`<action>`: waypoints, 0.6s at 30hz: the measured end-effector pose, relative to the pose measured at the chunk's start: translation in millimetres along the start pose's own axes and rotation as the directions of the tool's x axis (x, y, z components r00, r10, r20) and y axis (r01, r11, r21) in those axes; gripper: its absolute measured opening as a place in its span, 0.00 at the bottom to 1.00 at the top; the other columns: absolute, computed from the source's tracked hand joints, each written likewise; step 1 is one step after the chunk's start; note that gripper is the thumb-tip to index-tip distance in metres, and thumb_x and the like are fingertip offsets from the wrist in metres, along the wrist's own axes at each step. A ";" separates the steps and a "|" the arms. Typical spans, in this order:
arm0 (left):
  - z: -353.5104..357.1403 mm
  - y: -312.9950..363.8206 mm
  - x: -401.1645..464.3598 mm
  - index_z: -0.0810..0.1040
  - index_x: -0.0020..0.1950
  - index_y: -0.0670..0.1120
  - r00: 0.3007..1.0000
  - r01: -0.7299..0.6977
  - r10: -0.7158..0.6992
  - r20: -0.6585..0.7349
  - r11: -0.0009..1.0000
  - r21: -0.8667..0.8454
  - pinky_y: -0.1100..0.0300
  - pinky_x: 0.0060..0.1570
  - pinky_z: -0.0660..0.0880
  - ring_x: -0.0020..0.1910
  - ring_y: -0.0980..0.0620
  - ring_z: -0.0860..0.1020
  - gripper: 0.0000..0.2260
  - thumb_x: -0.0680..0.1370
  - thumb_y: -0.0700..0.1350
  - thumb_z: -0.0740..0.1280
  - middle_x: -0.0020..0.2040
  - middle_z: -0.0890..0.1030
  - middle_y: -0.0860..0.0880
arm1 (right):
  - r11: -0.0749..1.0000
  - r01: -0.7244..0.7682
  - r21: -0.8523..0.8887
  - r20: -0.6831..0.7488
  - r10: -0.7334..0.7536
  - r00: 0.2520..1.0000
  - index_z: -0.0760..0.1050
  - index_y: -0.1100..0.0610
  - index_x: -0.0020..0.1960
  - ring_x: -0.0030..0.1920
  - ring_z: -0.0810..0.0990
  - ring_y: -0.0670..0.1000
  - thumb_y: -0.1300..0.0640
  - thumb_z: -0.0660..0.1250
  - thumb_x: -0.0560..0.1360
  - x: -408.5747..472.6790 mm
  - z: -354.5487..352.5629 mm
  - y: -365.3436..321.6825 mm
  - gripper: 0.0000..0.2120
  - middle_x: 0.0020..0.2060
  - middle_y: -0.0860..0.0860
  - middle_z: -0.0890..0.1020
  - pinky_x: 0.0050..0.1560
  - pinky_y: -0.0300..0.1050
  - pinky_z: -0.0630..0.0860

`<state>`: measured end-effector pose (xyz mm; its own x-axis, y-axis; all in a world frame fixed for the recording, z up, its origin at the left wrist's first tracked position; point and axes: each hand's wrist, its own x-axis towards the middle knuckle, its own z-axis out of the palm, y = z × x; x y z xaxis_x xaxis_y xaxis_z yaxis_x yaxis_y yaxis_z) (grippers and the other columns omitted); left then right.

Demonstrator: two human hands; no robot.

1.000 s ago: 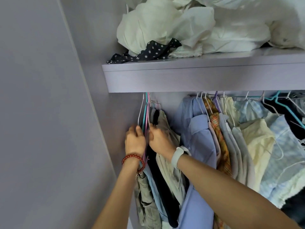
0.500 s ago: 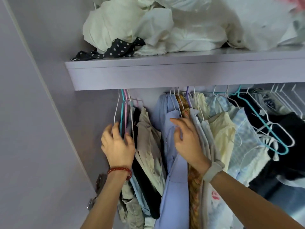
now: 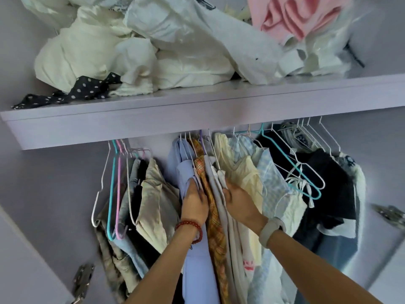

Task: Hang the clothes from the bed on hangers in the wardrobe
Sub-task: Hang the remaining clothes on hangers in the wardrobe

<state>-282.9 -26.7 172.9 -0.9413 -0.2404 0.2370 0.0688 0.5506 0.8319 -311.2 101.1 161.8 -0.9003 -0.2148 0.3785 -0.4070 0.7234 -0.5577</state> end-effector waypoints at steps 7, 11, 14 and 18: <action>-32.0 -23.1 5.5 0.52 0.75 0.46 0.989 -0.017 0.001 0.147 0.994 0.109 0.60 0.32 0.67 0.33 0.47 0.72 0.23 0.81 0.37 0.52 0.37 0.75 0.42 | 0.992 0.062 -0.106 0.087 -0.053 0.995 0.54 0.63 0.72 0.46 0.78 0.63 0.59 0.52 0.79 -1.6 7.6 -27.8 0.22 0.48 0.63 0.79 0.41 0.48 0.72; -61.4 -33.2 9.0 0.57 0.74 0.43 0.983 -0.010 -0.001 0.186 0.998 0.058 0.70 0.53 0.64 0.63 0.48 0.70 0.21 0.81 0.36 0.53 0.66 0.71 0.42 | 0.988 0.117 -0.096 0.151 -0.102 0.983 0.55 0.67 0.71 0.48 0.77 0.60 0.59 0.53 0.79 2.7 23.2 -52.9 0.22 0.50 0.62 0.77 0.39 0.44 0.67; -77.8 -34.5 4.6 0.58 0.74 0.43 0.987 0.018 -0.013 0.161 0.999 -0.029 0.76 0.51 0.60 0.59 0.56 0.65 0.20 0.81 0.36 0.52 0.62 0.68 0.50 | 0.979 0.167 -0.114 0.219 -0.139 0.966 0.54 0.67 0.71 0.50 0.76 0.60 0.58 0.52 0.79 8.2 29.3 -67.3 0.23 0.52 0.62 0.76 0.41 0.44 0.66; -80.5 -32.5 1.0 0.59 0.73 0.43 0.986 -0.059 0.062 0.154 0.998 -0.022 0.81 0.49 0.59 0.60 0.56 0.65 0.19 0.81 0.36 0.51 0.59 0.66 0.53 | 0.977 0.186 -0.104 0.235 -0.158 0.959 0.54 0.67 0.71 0.49 0.77 0.61 0.58 0.51 0.80 9.2 36.8 -72.2 0.23 0.51 0.63 0.77 0.42 0.45 0.67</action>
<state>-259.5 -109.2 186.5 -0.9748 -0.0801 0.2082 0.1318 0.5463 0.8271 -295.7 22.7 178.4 -0.8354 -0.4746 0.2773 -0.5494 0.7347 -0.3978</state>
